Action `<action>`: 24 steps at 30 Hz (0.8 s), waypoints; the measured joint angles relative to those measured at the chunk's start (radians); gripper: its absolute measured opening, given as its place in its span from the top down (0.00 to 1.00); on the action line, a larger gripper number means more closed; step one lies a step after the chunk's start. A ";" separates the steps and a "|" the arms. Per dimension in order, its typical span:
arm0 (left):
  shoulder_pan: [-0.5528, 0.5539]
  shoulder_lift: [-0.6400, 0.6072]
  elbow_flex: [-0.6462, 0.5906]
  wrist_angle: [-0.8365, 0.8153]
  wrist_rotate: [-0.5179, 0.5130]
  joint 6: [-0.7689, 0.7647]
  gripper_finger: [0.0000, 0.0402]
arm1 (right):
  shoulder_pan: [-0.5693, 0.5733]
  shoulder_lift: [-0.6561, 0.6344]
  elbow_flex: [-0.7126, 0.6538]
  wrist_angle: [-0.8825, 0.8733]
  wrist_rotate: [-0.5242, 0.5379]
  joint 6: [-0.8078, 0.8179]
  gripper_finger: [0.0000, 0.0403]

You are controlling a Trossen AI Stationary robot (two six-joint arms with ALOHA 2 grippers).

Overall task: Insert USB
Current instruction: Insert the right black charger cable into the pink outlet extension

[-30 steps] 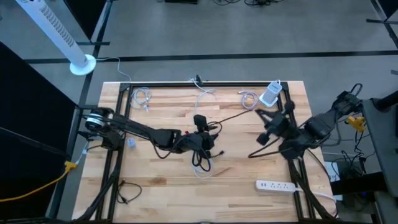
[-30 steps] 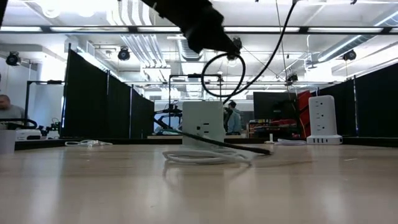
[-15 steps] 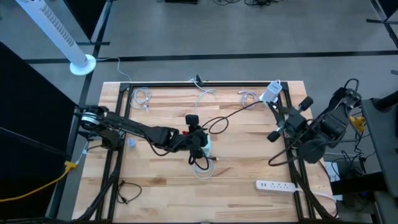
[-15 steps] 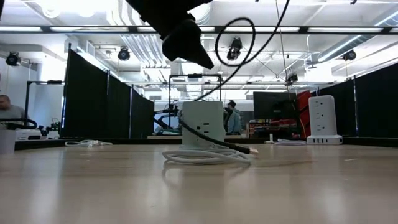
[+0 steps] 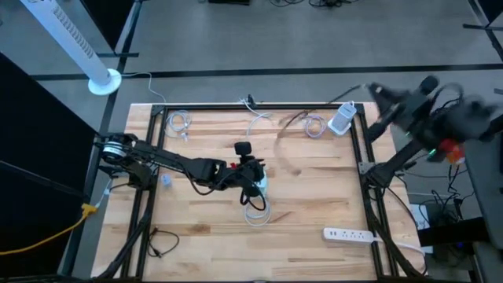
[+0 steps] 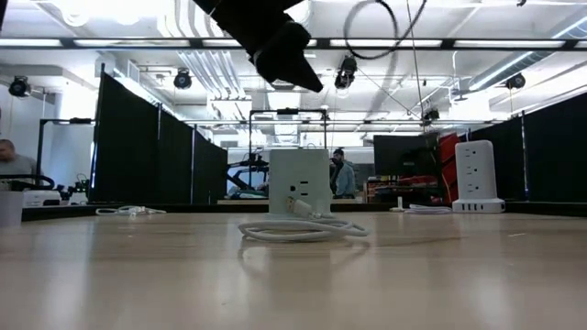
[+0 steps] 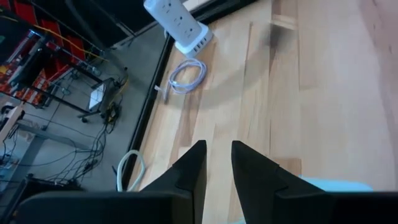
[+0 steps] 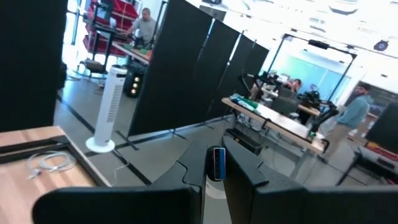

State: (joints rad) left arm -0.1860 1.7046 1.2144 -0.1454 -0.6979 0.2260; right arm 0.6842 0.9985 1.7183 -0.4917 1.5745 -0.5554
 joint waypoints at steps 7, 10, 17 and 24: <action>0.000 0.005 0.000 0.061 0.082 -0.028 0.84 | 0.003 -0.041 0.038 -0.092 -0.031 0.067 0.95; 0.000 0.028 0.000 0.143 0.207 -0.030 0.84 | 0.004 -0.051 0.004 -0.458 -0.086 0.421 0.95; 0.001 0.135 -0.032 0.740 0.643 -0.125 0.84 | 0.005 -0.016 -0.170 -1.085 -0.215 1.276 0.95; 0.025 0.318 -0.048 1.140 0.735 -0.362 0.88 | 0.017 0.054 -0.410 -0.829 -0.302 1.209 0.95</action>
State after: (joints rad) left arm -0.1605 2.0230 1.1669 0.9946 0.0374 -0.1355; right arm 0.7017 1.0526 1.3079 -1.3206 1.2724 0.6533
